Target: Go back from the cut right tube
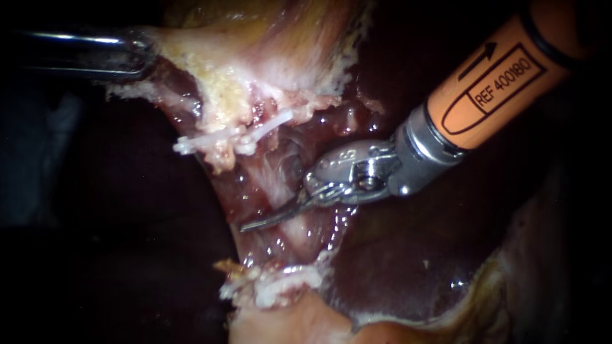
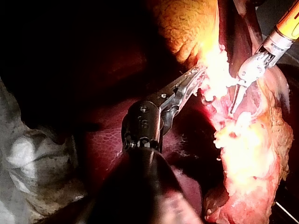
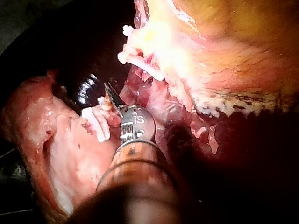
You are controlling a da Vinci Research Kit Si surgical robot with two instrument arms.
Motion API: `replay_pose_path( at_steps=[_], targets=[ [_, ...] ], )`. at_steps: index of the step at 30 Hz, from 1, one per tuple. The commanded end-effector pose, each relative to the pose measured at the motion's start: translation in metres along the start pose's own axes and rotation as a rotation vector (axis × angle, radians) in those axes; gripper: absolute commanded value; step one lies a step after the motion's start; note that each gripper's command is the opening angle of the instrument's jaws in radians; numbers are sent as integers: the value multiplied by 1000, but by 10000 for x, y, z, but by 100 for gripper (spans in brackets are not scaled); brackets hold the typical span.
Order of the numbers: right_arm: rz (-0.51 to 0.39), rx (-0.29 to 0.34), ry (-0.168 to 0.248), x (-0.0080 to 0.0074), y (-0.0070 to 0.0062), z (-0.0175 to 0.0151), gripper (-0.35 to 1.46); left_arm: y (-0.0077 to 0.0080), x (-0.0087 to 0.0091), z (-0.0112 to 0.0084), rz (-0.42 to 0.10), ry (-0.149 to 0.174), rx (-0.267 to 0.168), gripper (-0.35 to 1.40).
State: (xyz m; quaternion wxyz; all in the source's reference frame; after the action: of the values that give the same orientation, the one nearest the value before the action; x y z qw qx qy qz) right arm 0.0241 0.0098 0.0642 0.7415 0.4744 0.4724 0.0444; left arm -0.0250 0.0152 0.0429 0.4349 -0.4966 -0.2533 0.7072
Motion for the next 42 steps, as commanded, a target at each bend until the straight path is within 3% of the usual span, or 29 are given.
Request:
replay_pose_path(
  at_steps=[1,2,3,4,7,10,17,19,20,22,26,28,31,36,42],
  targets=[
    [-1,1,4,0,0,0,-35,0,0,0,0,1,2,-35],
    [-2,4,13,0,-1,0,-35,0,0,0,0,1,2,-35],
    [-3,3,28,0,-1,0,-6,0,0,0,0,1,2,-35],
    [-6,7,55,0,-1,0,41,0,0,0,0,1,2,-35],
    [-7,-30,109,1,-1,4,114,0,0,0,0,1,2,-35],
    [-2,-102,138,2,1,8,139,-1,0,0,0,1,2,-35],
    [18,-179,169,-1,-1,6,143,-1,-1,0,0,1,2,-35],
    [27,-268,190,-5,-6,1,143,-1,-1,0,0,1,2,-35],
    [-2,-363,191,-8,-11,-3,143,-1,-1,-1,0,0,2,-35],
    [-46,-458,139,-14,-19,-11,143,-1,-1,-1,0,0,2,-35],
    [-105,-602,-94,-20,-41,-34,144,-2,-1,-1,0,0,2,-35],
    [-100,-641,-156,-21,-51,-46,144,-2,-1,-1,1,0,1,-35],
    [-118,-680,-195,-24,-65,-69,144,-3,-1,-1,1,0,1,-35],
    [-106,-694,-205,-30,-80,-98,144,-3,-2,-1,1,0,1,-35],
    [-93,-696,-215,-38,-84,-109,144,-5,-2,0,2,0,2,-35]
  ],
)
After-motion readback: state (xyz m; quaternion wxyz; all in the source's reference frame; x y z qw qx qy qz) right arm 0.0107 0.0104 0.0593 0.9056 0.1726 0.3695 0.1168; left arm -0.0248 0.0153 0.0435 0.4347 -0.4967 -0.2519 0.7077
